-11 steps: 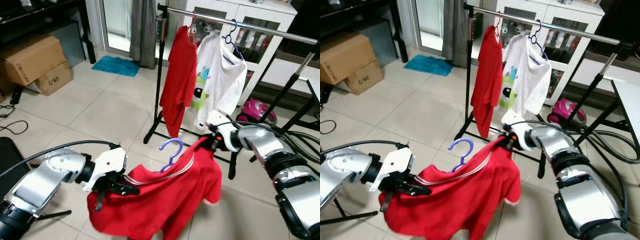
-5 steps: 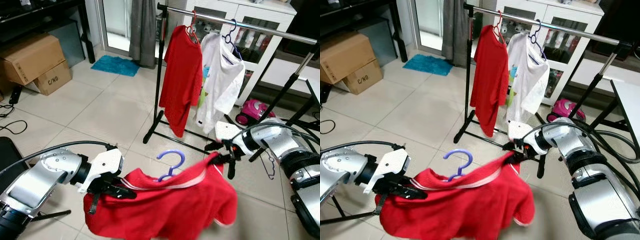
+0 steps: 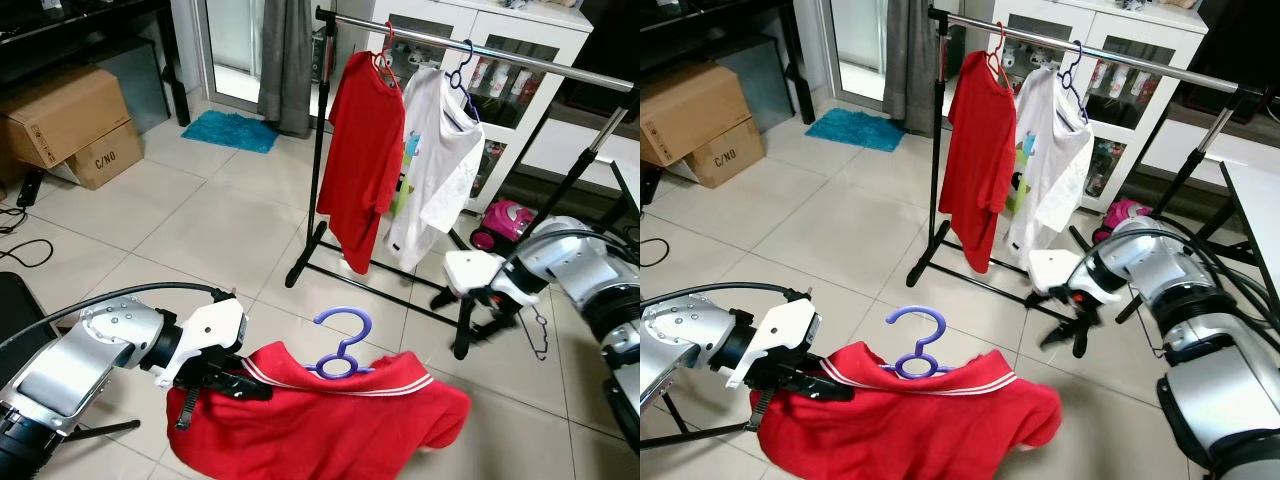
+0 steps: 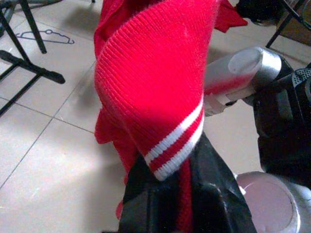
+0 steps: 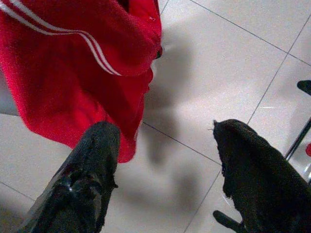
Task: Hang hanger
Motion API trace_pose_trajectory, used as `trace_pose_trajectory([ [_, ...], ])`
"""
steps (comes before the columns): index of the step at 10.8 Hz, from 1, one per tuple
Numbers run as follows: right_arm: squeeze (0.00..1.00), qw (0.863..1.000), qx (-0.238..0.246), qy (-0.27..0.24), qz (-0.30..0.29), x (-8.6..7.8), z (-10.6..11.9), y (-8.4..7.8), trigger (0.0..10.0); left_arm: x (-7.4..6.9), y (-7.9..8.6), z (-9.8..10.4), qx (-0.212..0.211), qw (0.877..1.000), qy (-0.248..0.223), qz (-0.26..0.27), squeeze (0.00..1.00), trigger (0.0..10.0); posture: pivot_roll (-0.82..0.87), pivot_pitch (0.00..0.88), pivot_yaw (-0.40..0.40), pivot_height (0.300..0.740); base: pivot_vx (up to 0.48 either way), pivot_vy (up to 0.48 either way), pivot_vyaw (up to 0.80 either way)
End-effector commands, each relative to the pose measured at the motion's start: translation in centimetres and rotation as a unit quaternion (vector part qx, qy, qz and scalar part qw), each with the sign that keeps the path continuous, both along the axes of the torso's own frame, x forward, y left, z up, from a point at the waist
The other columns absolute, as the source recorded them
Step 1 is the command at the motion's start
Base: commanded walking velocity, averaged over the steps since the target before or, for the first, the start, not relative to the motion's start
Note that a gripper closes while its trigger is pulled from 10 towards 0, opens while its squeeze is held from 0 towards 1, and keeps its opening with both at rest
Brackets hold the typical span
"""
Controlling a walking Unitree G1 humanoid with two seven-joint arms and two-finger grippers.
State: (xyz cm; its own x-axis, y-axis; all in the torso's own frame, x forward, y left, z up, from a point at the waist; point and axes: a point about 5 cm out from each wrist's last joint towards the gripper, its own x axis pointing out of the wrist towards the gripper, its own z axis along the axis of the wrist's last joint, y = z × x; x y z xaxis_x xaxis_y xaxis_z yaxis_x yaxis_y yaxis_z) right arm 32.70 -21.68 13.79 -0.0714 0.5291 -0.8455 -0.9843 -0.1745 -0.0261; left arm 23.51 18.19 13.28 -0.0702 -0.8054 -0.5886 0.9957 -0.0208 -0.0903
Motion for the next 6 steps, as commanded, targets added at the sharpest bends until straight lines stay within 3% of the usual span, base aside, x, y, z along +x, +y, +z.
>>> trace_pose_trajectory([
  [1, 1.00, 1.000, 0.006, -0.023, 0.003, 0.4, 1.0, 0.0, 10.0, 0.2, -0.2, 0.6, -0.011, 1.000, -0.018, 0.001, 0.00, 0.0, 0.12, 0.000, -0.100, 0.740, 0.000, 0.000, 0.00],
  [2, 1.00, 0.997, 0.056, -0.041, -0.021, 0.8, 1.7, 0.4, 10.0, 0.4, -0.2, 0.7, -0.023, 0.999, -0.020, 0.019, 0.00, 0.0, 0.12, 0.000, -0.106, 0.740, 0.000, 0.000, 0.00],
  [3, 0.00, 0.986, 0.140, -0.050, -0.076, 1.1, 2.9, -0.1, 10.0, 0.8, -0.1, 1.0, -0.037, 0.998, -0.022, 0.039, 0.00, 0.0, 0.12, 0.000, -0.108, 0.740, 0.000, 0.000, 0.00],
  [5, 0.00, 0.974, 0.196, -0.006, -0.112, -0.1, 3.5, -1.8, 10.0, 0.8, 0.2, 1.1, -0.032, 0.998, -0.026, 0.037, 0.00, 0.0, 0.11, 0.000, -0.094, 0.740, 0.000, 0.000, 0.00],
  [6, 0.00, 0.964, 0.231, 0.021, -0.129, -0.6, 3.8, -1.7, 10.0, 0.8, 0.3, 1.2, -0.027, 0.999, -0.029, 0.033, 0.00, 0.0, 0.10, 0.000, -0.087, 0.740, 0.000, 0.000, 0.00],
])
